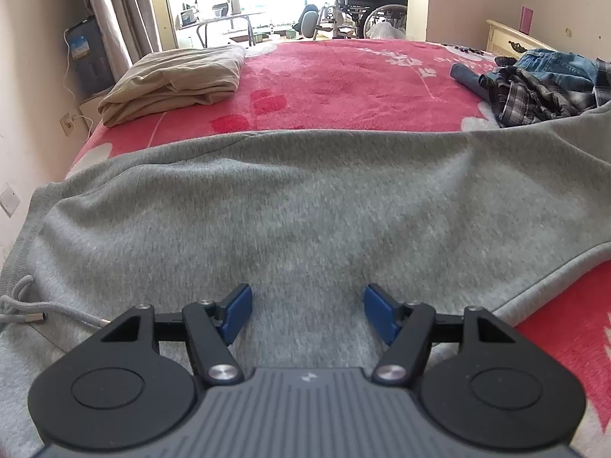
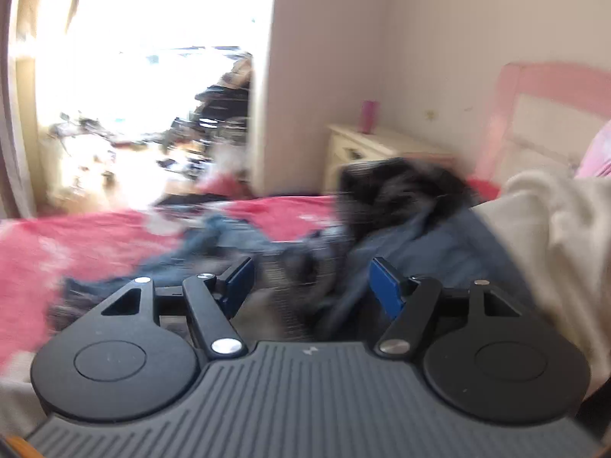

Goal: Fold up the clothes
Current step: 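Hold the left gripper open over the flattened hoodie while the right gripper releases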

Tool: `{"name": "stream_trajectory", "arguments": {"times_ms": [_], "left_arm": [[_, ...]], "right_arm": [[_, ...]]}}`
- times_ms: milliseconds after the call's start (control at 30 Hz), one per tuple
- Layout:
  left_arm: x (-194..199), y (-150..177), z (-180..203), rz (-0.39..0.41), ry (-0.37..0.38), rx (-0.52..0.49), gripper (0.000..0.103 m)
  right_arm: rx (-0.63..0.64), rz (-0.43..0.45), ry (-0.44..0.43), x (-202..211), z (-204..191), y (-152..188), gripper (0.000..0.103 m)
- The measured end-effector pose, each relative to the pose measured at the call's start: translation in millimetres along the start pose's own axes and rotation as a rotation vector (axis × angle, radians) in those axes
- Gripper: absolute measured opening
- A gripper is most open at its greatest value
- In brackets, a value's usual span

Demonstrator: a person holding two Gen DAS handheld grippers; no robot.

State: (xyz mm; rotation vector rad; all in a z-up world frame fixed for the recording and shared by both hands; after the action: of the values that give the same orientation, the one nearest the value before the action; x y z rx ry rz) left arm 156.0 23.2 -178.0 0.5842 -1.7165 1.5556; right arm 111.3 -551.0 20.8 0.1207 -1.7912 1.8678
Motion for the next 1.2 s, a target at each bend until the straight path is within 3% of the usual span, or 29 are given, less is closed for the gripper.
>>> {"name": "stream_trajectory", "arguments": {"times_ms": [167, 300, 433, 467, 633, 767, 833, 900, 1033, 1200], "left_arm": [[5.9, -3.4, 9.5, 0.036, 0.018, -0.015, 0.066], [1.7, 2.7, 15.2, 0.022, 0.032, -0.020, 0.066], [0.3, 7.6, 14.9, 0.025, 0.044, -0.022, 0.067], [-0.6, 7.6, 14.1, 0.022, 0.050, -0.018, 0.067], [-3.8, 6.6, 12.2, 0.017, 0.069, -0.010, 0.070], [-4.9, 7.6, 12.2, 0.021, 0.078, -0.012, 0.071], [-4.8, 7.8, 11.4, 0.023, 0.083, -0.010, 0.071], [-4.9, 8.0, 10.7, 0.025, 0.086, -0.008, 0.071], [-4.9, 7.9, 11.6, 0.026, 0.082, -0.014, 0.071], [-3.7, 9.4, 12.8, 0.030, 0.074, -0.022, 0.071]], "right_arm": [[0.087, -0.141, -0.422, -7.4, -108.6, 22.3, 0.055], [0.288, -0.246, -0.580, -15.9, -196.1, 65.2, 0.032], [0.403, -0.431, -0.580, -40.3, -220.3, 137.8, 0.027], [0.412, -0.386, -0.589, -35.6, -216.3, 144.4, 0.027], [0.351, -0.444, -0.611, -30.0, -204.7, 125.7, 0.028], [0.343, -0.345, -0.618, -24.6, -203.2, 89.5, 0.028], [0.374, -0.343, -0.591, -29.4, -205.5, 81.8, 0.028], [0.404, -0.400, -0.552, -44.1, -206.8, 84.9, 0.028], [0.395, -0.425, -0.470, -80.8, -209.7, 104.6, 0.024], [0.276, -0.312, -0.450, -86.3, -204.6, 104.7, 0.025]]}}
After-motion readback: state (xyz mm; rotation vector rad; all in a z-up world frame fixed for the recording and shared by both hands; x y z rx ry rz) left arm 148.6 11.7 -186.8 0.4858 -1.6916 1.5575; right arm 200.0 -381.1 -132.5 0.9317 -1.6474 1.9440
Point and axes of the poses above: each gripper's, at about its wrist camera, not at the fingertips, and x roughly against the way its jaws point, z to its right, y to its underside, the point moved 4 cm from there along -x, roughly the way its jaws point, and after that the axes turned 7 degrees about x, right-handed, at the moved point
